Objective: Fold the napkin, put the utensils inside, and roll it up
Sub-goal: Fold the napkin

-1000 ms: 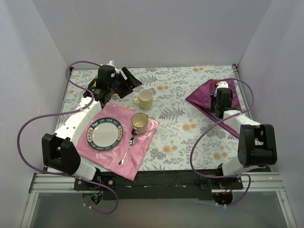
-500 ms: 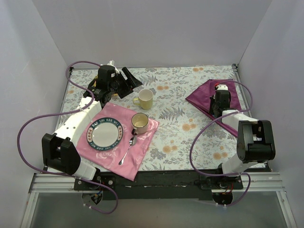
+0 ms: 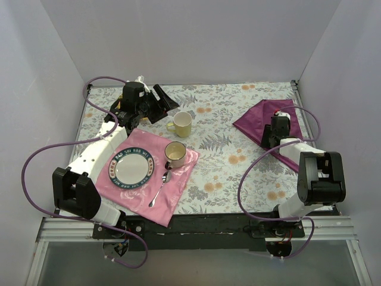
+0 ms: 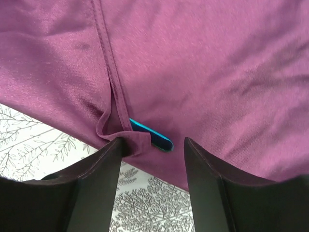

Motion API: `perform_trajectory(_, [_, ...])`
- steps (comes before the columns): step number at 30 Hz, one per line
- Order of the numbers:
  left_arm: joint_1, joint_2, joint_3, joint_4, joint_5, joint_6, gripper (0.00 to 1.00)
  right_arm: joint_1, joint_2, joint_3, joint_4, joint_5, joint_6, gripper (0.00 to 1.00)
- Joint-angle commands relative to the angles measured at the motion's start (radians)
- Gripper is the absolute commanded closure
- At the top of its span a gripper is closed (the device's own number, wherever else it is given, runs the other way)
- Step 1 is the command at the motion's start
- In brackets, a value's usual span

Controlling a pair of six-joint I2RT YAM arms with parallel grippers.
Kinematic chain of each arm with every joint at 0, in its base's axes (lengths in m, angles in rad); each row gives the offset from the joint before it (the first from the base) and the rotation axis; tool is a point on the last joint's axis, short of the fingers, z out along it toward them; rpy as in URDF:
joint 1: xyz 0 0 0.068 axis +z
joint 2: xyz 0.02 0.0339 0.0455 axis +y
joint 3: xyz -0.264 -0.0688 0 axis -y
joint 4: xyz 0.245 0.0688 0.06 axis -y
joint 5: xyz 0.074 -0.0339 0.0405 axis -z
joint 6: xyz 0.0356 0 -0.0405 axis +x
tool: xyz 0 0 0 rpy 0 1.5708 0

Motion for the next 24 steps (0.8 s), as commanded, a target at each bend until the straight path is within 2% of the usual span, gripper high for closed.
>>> perform_trajectory(1, [0.0, -0.057, 0.004, 0.002, 0.048, 0.012, 0.32, -0.034, -0.049, 0.066, -0.087, -0.04, 0.077, 0.37])
perform_trajectory(8, [-0.008, -0.04, 0.004, 0.051, 0.148, 0.027, 0.31, -0.083, -0.079, 0.064, -0.098, -0.174, 0.115, 0.38])
perform_trajectory(11, [-0.025, -0.019, 0.009, 0.08, 0.209, 0.038, 0.31, -0.096, -0.062, 0.064, -0.103, -0.165, 0.095, 0.46])
perform_trajectory(18, [-0.098, 0.035, 0.034, 0.119, 0.252, 0.055, 0.31, -0.105, -0.042, 0.046, -0.063, -0.243, 0.052, 0.54])
perform_trajectory(24, [-0.169, 0.109, 0.087, 0.115, 0.28, 0.066, 0.31, -0.105, 0.007, 0.04, -0.075, -0.197, 0.058, 0.56])
